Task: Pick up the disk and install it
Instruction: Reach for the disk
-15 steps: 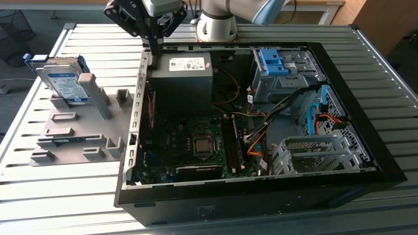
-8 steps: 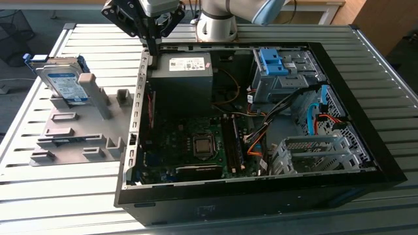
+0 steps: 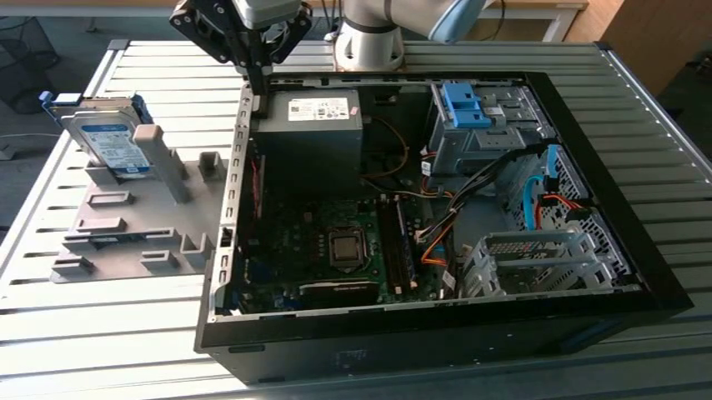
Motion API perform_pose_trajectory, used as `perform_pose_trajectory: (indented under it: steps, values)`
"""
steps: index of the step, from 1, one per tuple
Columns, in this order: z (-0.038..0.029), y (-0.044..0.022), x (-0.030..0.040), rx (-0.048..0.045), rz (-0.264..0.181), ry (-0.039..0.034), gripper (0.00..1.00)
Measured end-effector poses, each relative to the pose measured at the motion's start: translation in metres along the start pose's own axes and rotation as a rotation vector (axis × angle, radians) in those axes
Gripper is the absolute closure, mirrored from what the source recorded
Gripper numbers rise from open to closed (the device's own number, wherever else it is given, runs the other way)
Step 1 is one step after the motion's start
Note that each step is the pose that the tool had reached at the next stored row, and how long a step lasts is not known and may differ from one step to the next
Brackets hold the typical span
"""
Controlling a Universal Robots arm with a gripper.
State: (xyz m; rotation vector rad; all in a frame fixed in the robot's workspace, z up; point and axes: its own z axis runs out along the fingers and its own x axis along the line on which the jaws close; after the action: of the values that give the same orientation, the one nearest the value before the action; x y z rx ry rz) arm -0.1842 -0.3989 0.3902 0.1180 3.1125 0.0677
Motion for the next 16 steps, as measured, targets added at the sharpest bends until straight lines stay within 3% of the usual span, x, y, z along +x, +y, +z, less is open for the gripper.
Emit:
perform_pose_trajectory:
  steps: [16]
  values:
    - [0.0003,-0.0005,0.0064,0.0,0.0,0.0,0.89]
